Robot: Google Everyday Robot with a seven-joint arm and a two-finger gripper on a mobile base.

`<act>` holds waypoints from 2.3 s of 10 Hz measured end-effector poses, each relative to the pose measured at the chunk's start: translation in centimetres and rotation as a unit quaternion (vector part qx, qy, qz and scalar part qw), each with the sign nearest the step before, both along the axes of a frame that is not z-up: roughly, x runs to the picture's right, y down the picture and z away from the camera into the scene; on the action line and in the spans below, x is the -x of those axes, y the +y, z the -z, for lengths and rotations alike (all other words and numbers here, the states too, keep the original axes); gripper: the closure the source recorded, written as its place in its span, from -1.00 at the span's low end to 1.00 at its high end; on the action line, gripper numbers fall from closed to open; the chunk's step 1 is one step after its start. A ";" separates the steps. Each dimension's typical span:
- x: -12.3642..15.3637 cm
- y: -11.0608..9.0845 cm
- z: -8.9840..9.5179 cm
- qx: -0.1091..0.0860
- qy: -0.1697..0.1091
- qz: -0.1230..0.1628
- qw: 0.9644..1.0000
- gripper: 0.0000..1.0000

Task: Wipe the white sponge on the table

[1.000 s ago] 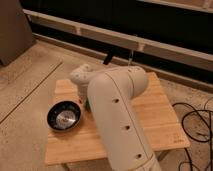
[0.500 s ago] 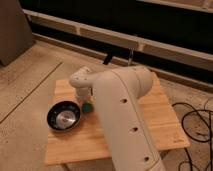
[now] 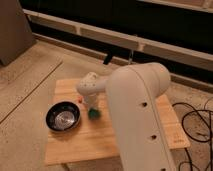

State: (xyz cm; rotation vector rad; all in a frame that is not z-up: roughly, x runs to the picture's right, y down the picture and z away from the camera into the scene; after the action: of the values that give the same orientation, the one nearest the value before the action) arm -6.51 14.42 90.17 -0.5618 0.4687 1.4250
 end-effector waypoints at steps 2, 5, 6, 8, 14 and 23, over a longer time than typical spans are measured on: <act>-1.7 -0.4 0.2 -0.013 -0.005 -0.005 1.000 0.63; -1.5 -0.4 0.2 -0.014 -0.009 -0.003 1.000 0.57; -1.6 -0.4 0.2 -0.014 -0.008 -0.002 1.000 0.57; -1.7 -0.4 0.2 -0.013 -0.007 -0.002 1.000 0.57; -1.5 -0.4 0.2 -0.014 -0.008 -0.001 1.000 0.57; -1.6 -0.4 0.2 -0.013 -0.007 -0.002 1.000 0.35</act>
State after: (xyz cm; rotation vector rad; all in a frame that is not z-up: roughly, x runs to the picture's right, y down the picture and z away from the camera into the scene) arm -4.95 14.06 89.95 -0.5516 0.4370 1.4272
